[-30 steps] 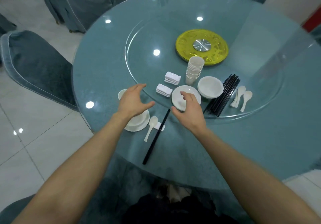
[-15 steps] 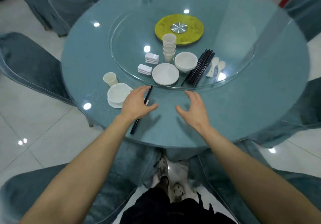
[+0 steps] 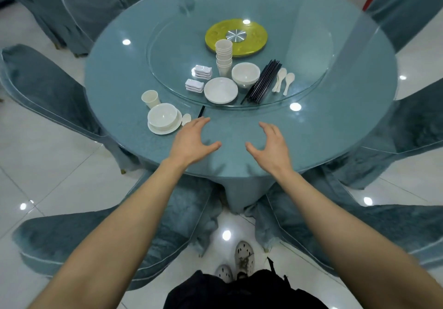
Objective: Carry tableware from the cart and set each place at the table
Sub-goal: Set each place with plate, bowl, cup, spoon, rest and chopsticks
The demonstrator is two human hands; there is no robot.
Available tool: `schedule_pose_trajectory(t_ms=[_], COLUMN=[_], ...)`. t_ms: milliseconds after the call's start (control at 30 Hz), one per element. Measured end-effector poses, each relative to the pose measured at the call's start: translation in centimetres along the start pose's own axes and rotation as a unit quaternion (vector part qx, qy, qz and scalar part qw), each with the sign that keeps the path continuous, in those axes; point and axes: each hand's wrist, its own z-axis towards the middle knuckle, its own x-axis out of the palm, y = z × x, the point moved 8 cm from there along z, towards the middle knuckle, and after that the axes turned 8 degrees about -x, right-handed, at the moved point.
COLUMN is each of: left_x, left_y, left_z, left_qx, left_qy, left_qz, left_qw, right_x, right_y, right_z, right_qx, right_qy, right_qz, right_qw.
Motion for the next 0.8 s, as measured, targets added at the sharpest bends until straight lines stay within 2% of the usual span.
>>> schedule_pose_trajectory(t_ms=[300,567,800], left_x=[1.6,2.7,4.2], left_y=[-1.3,-6.5,-10.3], left_z=[-4.6,-6.3,-5.9], left_qx=[0.031,0.064,0.027], left_qy=[0.018,0.019,0.007], left_qz=[-0.014,-0.009,0.001], left_qw=[0.999,0.998,1.000], right_x=[-2.5,-6.6,-9.2], right_y=[-0.8,-3.0,-6.3], right_z=[-6.4,-8.7,-7.4], right_qx=[0.034,0.034,0.017], right_qy=[-0.019,-0.039,-0.026], right_qz=[-0.028,-0.042,-0.026], right_qw=[0.999,0.998,0.999])
